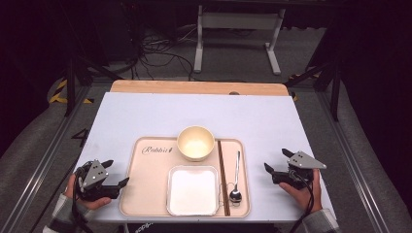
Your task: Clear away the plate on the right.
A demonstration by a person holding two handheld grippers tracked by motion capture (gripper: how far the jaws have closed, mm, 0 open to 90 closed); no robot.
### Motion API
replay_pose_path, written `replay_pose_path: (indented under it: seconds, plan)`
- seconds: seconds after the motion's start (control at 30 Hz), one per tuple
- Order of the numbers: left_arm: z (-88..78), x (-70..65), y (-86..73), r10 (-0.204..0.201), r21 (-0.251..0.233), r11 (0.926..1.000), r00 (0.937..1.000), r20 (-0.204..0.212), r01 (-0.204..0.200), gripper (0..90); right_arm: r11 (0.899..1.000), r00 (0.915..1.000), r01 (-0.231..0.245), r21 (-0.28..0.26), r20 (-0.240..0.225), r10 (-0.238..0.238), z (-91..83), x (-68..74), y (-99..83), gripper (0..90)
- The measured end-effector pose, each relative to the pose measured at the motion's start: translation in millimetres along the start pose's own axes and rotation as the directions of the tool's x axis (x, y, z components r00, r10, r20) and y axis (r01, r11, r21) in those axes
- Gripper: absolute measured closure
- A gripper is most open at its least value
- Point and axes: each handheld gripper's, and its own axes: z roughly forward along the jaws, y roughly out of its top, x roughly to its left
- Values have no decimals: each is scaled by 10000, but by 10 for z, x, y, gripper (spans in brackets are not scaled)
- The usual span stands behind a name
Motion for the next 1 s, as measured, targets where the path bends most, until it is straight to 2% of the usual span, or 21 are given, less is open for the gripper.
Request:
replay_pose_path:
  seconds: [0.23, 0.43, 1.0]
  plan:
    - [18, -10, 13, 8, -45, 10000, 10000, 90, -8, 189, 9996, 9998, 176, 203, -28, -175, -5, 27, -12, 159]
    - [34, -21, 35, 139, -13, 9999, 9998, 128, -138, 189, 9996, 9997, 240, 145, 68, -241, -51, 37, -17, 159]
    - [13, 13, 20, 59, -63, 10000, 10000, 29, -59, 189, 9991, 9988, 425, 0, 245, -424, -38, 28, 21, 162]
